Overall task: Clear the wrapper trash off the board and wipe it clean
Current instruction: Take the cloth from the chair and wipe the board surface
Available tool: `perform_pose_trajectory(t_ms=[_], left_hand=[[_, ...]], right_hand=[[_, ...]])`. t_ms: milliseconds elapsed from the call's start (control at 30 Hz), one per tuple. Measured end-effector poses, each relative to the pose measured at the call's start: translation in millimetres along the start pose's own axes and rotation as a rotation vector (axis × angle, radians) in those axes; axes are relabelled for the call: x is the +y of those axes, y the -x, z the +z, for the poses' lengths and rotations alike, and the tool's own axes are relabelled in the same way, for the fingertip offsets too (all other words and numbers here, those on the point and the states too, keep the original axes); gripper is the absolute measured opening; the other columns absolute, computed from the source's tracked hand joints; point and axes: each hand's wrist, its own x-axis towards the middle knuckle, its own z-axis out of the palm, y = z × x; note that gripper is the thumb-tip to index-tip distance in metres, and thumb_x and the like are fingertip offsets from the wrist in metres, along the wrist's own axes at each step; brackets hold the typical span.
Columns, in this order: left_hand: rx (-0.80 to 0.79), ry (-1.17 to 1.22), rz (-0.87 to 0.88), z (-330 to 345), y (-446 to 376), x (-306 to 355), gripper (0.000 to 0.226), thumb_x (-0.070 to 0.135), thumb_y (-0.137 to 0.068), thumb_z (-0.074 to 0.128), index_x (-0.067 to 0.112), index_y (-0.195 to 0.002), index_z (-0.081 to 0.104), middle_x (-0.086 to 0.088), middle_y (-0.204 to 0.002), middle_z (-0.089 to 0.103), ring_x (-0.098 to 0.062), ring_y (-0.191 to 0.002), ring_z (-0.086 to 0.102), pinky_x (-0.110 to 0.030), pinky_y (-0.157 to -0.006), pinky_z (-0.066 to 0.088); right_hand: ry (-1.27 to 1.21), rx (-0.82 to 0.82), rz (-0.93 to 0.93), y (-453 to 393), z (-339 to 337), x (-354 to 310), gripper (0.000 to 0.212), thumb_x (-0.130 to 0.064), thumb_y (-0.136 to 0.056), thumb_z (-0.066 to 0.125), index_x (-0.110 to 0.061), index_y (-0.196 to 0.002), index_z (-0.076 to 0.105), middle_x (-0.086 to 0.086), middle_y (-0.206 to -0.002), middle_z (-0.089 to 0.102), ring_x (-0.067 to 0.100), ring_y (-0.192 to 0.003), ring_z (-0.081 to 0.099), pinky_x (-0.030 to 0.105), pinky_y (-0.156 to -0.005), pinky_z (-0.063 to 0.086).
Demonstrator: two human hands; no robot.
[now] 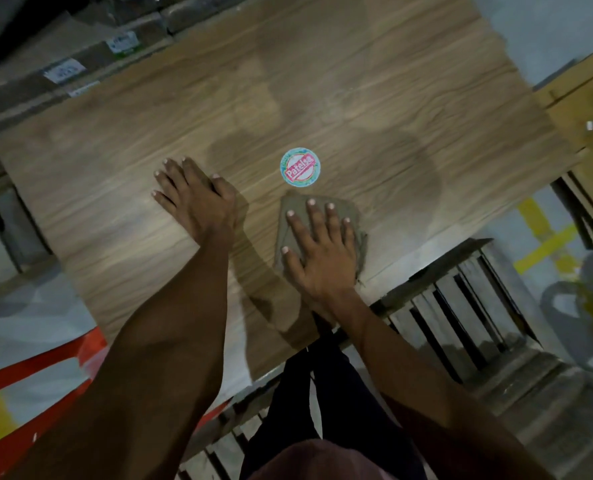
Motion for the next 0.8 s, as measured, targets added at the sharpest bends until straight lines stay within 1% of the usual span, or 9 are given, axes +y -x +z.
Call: perform_pose_trajectory(t_ms=[67, 100, 167, 233, 400, 500, 567, 633, 800], left_hand=[[0.056, 0.068, 0.135, -2, 6, -1, 0.058, 0.034, -0.091, 0.050, 0.006, -0.142, 0.054, -0.015, -0.156, 0.046, -0.036, -0.147, 0.037, -0.056, -0.122, 0.021], [0.090, 0.080, 0.263, -3, 11, -2, 0.052, 0.030, -0.092, 0.052, 0.006, -0.137, 0.058, -0.015, -0.151, 0.053, -0.037, -0.141, 0.044, -0.053, -0.119, 0.027], [0.118, 0.054, 0.564, 1, 19, -3, 0.043, 0.027, -0.096, 0.052, 0.008, -0.133, 0.062, -0.012, -0.144, 0.059, -0.037, -0.134, 0.051, -0.048, -0.112, 0.033], [0.105, 0.039, 0.711, 3, 19, -4, 0.036, 0.027, -0.097, 0.052, 0.011, -0.127, 0.065, -0.009, -0.141, 0.062, -0.035, -0.130, 0.054, -0.045, -0.108, 0.037], [0.084, -0.013, 0.633, 12, 14, -4, 0.038, 0.033, -0.098, 0.052, 0.013, -0.125, 0.070, -0.010, -0.137, 0.067, -0.033, -0.130, 0.058, -0.044, -0.105, 0.043], [0.030, -0.094, 0.627, 12, 12, -3, 0.043, 0.037, -0.101, 0.046, 0.013, -0.129, 0.067, -0.010, -0.140, 0.065, -0.032, -0.136, 0.054, -0.043, -0.105, 0.042], [-0.033, -0.135, 0.588, 13, 14, 1, 0.047, 0.038, -0.103, 0.042, 0.011, -0.135, 0.063, -0.011, -0.146, 0.059, -0.032, -0.142, 0.048, -0.045, -0.110, 0.037], [-0.111, -0.169, 0.526, 14, 17, 5, 0.050, 0.036, -0.106, 0.037, 0.009, -0.143, 0.056, -0.013, -0.155, 0.050, -0.033, -0.149, 0.038, -0.048, -0.118, 0.029], [-0.195, -0.229, 0.440, 15, 28, 16, 0.054, 0.033, -0.110, 0.027, 0.005, -0.155, 0.038, -0.016, -0.166, 0.031, -0.038, -0.155, 0.023, -0.054, -0.124, 0.017]], right_hand=[[0.042, 0.007, 0.113, -5, -6, 20, 0.068, -0.060, -0.098, 0.041, -0.038, -0.161, 0.031, 0.004, -0.172, 0.023, 0.037, -0.158, 0.019, 0.057, -0.125, 0.015], [0.059, 0.012, 0.152, -5, -7, 27, 0.067, -0.060, -0.099, 0.040, -0.038, -0.161, 0.030, 0.005, -0.172, 0.023, 0.038, -0.158, 0.018, 0.057, -0.125, 0.015], [0.066, 0.025, 0.186, 3, -7, 30, 0.068, -0.060, -0.100, 0.039, -0.036, -0.162, 0.028, 0.007, -0.172, 0.021, 0.039, -0.158, 0.017, 0.058, -0.125, 0.014], [0.056, 0.015, 0.157, 20, -3, 19, 0.069, -0.060, -0.099, 0.039, -0.036, -0.163, 0.027, 0.008, -0.173, 0.019, 0.040, -0.158, 0.015, 0.060, -0.125, 0.012], [-0.013, -0.045, -0.075, 65, 1, 11, 0.070, -0.059, -0.097, 0.046, -0.036, -0.161, 0.031, 0.005, -0.173, 0.020, 0.037, -0.159, 0.016, 0.059, -0.124, 0.017], [0.009, -0.049, 0.108, 57, -7, 42, 0.070, -0.061, -0.097, 0.040, -0.039, -0.162, 0.026, 0.003, -0.173, 0.017, 0.036, -0.159, 0.013, 0.058, -0.126, 0.013], [0.014, -0.033, 0.264, 51, -13, 60, 0.069, -0.062, -0.099, 0.036, -0.040, -0.163, 0.021, 0.003, -0.174, 0.013, 0.036, -0.160, 0.009, 0.057, -0.127, 0.008], [0.003, -0.050, 0.311, 50, -13, 62, 0.069, -0.061, -0.102, 0.036, -0.038, -0.164, 0.016, 0.005, -0.175, 0.009, 0.037, -0.160, 0.004, 0.057, -0.126, 0.005], [-0.035, -0.147, 0.077, 76, -10, 42, 0.075, -0.056, -0.097, 0.033, -0.033, -0.165, 0.014, 0.007, -0.175, 0.005, 0.038, -0.160, 0.001, 0.061, -0.127, 0.006]])
